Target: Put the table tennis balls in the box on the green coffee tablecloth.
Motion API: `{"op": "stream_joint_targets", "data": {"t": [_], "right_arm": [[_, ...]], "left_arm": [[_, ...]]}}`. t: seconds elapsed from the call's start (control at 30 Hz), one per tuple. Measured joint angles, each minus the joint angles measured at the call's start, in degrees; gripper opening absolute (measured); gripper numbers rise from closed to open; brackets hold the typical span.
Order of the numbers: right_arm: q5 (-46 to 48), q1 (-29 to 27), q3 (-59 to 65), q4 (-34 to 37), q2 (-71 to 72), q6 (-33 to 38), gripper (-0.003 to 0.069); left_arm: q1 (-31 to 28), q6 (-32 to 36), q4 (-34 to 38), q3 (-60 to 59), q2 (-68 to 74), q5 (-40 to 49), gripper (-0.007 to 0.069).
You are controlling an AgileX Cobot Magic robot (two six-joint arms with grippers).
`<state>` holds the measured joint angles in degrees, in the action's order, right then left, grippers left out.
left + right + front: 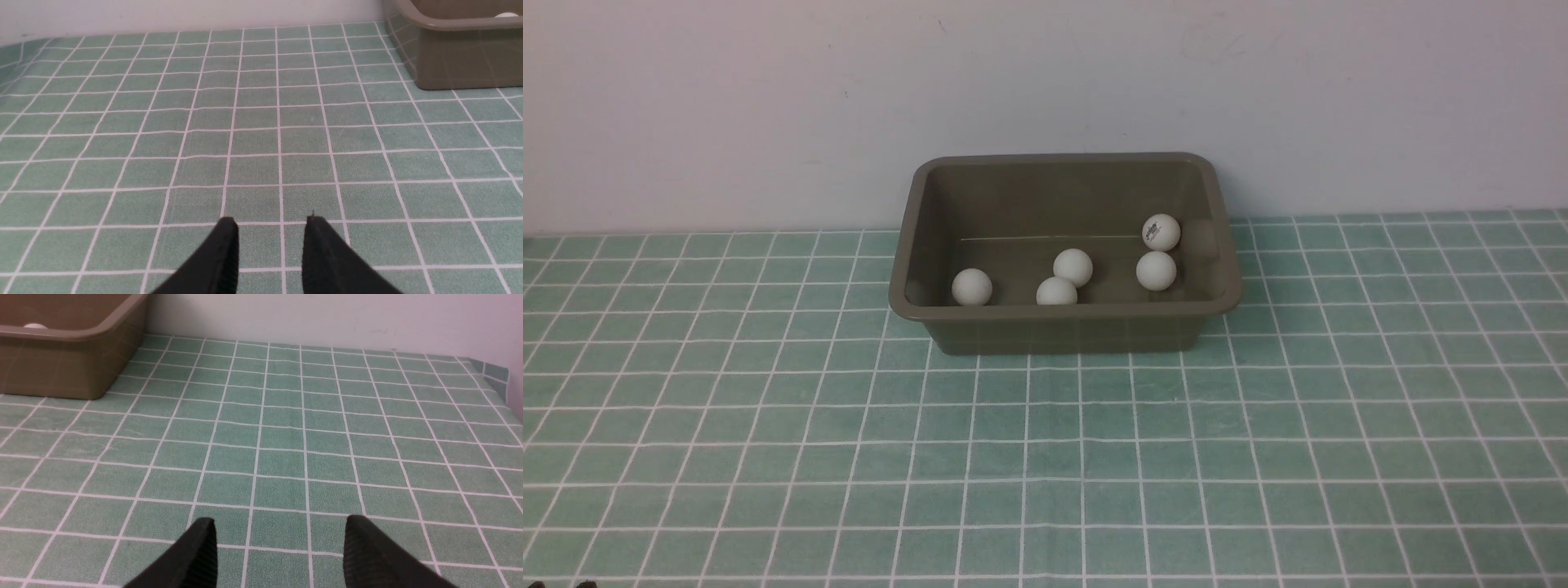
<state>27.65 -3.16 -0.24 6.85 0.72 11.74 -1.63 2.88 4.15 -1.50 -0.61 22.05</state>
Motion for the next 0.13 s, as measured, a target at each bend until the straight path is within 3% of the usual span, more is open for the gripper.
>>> {"op": "stream_joint_targets", "data": {"t": [0.13], "right_arm": [[0.00,0.00,0.00,0.00,0.00,0.00,0.0388]], "left_arm": [[0.00,0.00,0.00,0.00,0.00,0.00,0.0205]]}}
